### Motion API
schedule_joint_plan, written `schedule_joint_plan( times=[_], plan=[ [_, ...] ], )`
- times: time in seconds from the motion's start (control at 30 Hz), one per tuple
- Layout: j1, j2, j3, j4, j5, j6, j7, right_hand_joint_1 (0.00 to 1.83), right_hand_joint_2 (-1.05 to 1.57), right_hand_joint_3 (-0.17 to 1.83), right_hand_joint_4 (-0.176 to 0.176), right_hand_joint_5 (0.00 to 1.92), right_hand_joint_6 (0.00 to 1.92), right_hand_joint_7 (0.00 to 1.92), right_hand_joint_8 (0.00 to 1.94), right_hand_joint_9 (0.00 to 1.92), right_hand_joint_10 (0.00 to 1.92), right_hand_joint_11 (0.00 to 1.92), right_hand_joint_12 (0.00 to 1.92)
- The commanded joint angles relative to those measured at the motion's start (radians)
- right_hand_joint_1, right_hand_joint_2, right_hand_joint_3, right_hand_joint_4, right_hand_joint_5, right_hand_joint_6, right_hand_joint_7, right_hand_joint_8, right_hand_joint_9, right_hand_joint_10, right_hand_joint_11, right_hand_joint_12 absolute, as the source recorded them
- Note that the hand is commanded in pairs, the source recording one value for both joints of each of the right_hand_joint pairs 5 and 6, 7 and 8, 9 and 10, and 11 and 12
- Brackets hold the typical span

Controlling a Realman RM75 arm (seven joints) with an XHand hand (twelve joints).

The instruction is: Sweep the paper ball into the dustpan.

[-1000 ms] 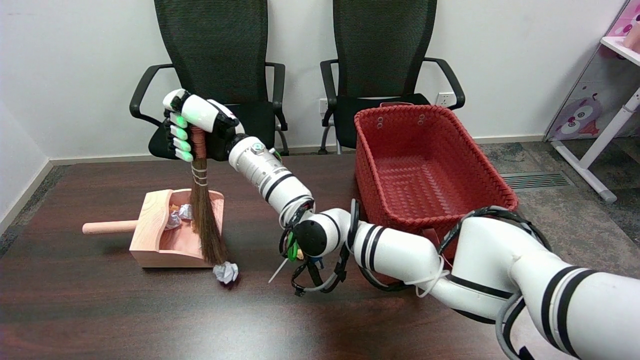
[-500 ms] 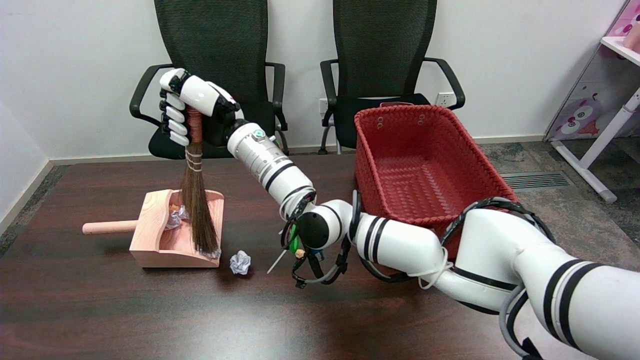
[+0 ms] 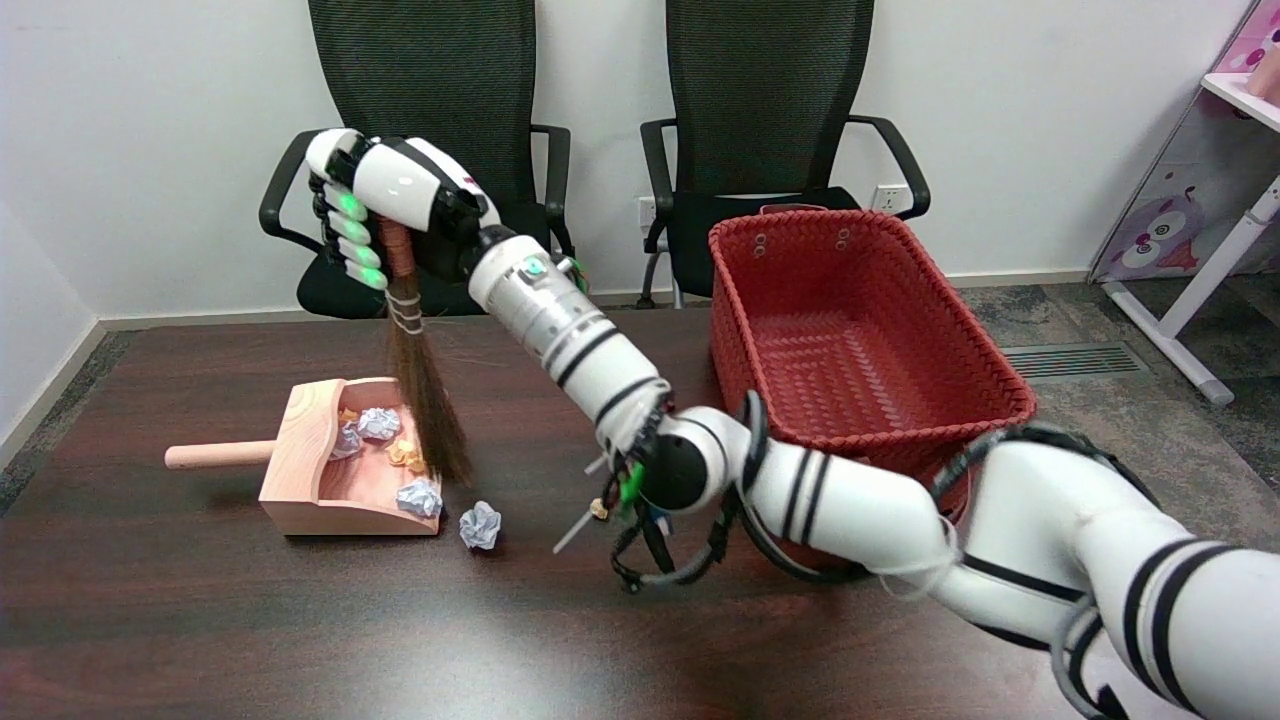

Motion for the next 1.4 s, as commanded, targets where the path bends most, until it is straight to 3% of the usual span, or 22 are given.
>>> schedule_joint_plan(
  times=[0.03, 0.17, 0.37, 0.53, 0.67, 0.97, 1.13, 1.4],
  plan=[
    [-0.498, 0.192, 0.204, -0.628, -0.024, -0.132, -0.456, 0.75, 1.57, 1.59, 0.065, 1.92, 1.92, 1.92, 1.92, 1.92, 1.92, 1.92, 1.92],
    [-0.652, 0.201, 0.279, -0.767, -0.122, -0.135, -0.458, 0.76, 1.57, 1.62, 0.062, 1.92, 1.92, 1.92, 1.92, 1.92, 1.92, 1.92, 1.92],
    [-0.895, 0.107, 0.384, -0.832, -0.342, -0.114, -0.458, 0.75, 1.57, 1.64, 0.067, 1.92, 1.92, 1.92, 1.92, 1.92, 1.92, 1.92, 1.92],
    [-1.007, -0.015, 0.45, -0.837, -0.55, -0.098, -0.459, 0.76, 1.57, 1.64, 0.071, 1.92, 1.92, 1.92, 1.92, 1.92, 1.92, 1.92, 1.92],
    [-1.093, -0.166, 0.525, -0.785, -0.716, -0.083, -0.459, 0.76, 1.57, 1.64, 0.074, 1.92, 1.92, 1.92, 1.92, 1.92, 1.92, 1.92, 1.92],
    [-1.148, -0.396, 0.651, -0.626, -1.005, -0.139, -0.461, 0.77, 1.57, 1.62, 0.078, 1.92, 1.92, 1.92, 1.92, 1.92, 1.92, 1.92, 1.92],
    [-1.08, -0.46, 0.675, -0.454, -1.02, -0.28, -0.461, 0.77, 1.57, 1.61, 0.082, 1.92, 1.92, 1.92, 1.92, 1.92, 1.92, 1.92, 1.92],
    [-0.97, -0.482, 0.624, -0.217, -0.816, -0.454, -0.461, 0.75, 1.57, 1.7, 0.082, 1.92, 1.92, 1.92, 1.92, 1.92, 1.92, 1.92, 1.92]
  ],
)
